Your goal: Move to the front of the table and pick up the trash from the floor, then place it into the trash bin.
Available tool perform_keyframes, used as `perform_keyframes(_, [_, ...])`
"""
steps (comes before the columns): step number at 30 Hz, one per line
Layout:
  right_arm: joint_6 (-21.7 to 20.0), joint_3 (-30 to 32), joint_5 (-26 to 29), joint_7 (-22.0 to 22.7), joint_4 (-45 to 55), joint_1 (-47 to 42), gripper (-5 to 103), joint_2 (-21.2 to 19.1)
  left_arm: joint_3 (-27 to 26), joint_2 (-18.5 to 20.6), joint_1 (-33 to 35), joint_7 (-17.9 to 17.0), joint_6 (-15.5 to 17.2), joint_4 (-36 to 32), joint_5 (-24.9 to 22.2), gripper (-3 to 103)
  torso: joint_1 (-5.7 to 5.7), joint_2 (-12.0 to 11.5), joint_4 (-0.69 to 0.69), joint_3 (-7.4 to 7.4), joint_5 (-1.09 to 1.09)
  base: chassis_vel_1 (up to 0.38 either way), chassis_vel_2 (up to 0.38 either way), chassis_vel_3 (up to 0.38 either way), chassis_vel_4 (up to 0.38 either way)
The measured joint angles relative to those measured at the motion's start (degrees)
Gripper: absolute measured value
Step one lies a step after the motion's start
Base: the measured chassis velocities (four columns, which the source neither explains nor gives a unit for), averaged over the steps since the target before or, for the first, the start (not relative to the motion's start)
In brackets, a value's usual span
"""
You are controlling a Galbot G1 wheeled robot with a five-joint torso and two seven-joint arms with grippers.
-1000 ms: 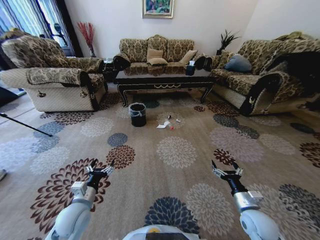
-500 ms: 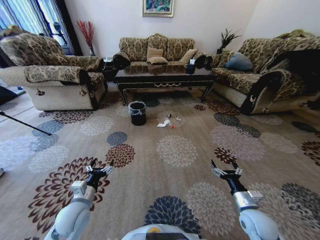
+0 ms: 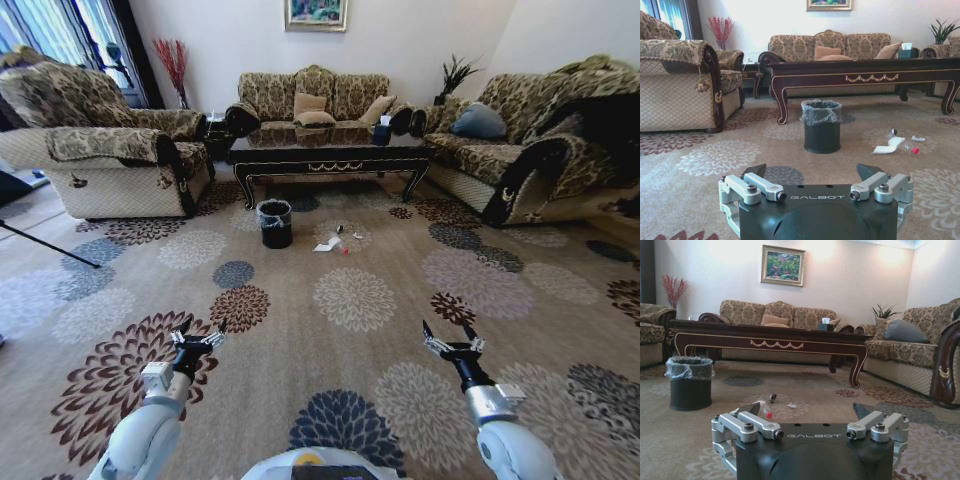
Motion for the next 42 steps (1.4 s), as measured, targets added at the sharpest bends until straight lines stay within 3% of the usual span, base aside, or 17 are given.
perform_keyframes(17, [0.8, -0.3, -0.5, -1.6, -0.1, -0.1, 100, -0.1, 0.1, -0.4, 0.3, -0.2, -0.5, 0.5, 0.9, 100, 0.00, 0.0, 0.00, -0.42, 0.00, -0.072, 0.062, 0.066, -0.055])
perform_keyframes(42, [0.7, -2.0, -1.4, -1.2, -1.6, 0.9, 100, 0.4, 0.0, -0.4, -1.1, -0.3, -1.5, 1.7, 0.9, 100, -0.01, 0.0, -0.03, -0.26, -0.04, -0.259, 0.262, 0.257, -0.259])
